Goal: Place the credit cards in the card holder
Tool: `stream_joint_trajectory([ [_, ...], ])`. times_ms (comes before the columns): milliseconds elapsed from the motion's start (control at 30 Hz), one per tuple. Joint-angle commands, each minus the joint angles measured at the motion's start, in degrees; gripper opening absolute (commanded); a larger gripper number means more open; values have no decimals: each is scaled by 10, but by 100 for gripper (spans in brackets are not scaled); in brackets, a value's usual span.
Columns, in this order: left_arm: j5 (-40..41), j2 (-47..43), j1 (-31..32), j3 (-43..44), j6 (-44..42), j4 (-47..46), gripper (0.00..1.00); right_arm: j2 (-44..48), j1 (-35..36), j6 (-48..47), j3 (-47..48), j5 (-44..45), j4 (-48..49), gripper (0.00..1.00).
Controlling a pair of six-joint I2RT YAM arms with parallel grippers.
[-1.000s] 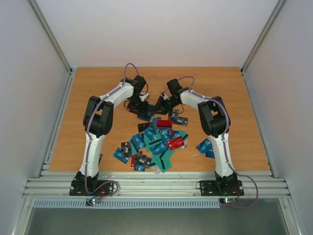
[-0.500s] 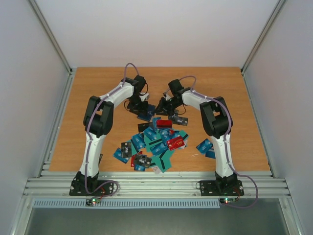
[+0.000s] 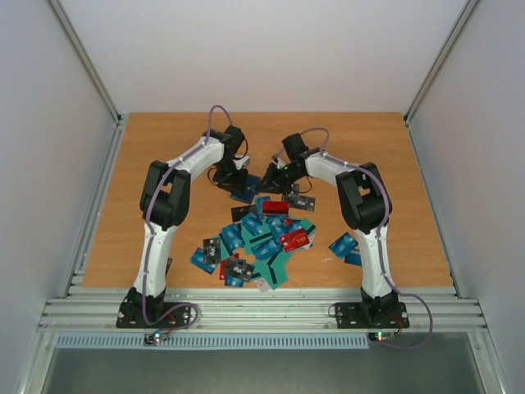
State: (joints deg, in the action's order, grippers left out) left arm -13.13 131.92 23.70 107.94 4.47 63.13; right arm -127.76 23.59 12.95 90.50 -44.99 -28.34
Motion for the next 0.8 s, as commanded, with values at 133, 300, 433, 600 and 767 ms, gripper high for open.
stream_joint_trajectory([
  [133,18,42,10,-25,4,-28,38,-16,10,6,44,-18,5,16],
  [300,15,41,10,-25,4,-27,38,-25,16,8,53,-20,2,16],
  [433,8,40,10,-25,5,-29,36,-27,19,7,56,-19,0,15],
  [600,7,40,10,-23,5,-28,36,-21,18,0,53,-15,-5,15],
  [767,4,39,10,-24,5,-26,35,-15,18,-1,28,-17,11,15],
])
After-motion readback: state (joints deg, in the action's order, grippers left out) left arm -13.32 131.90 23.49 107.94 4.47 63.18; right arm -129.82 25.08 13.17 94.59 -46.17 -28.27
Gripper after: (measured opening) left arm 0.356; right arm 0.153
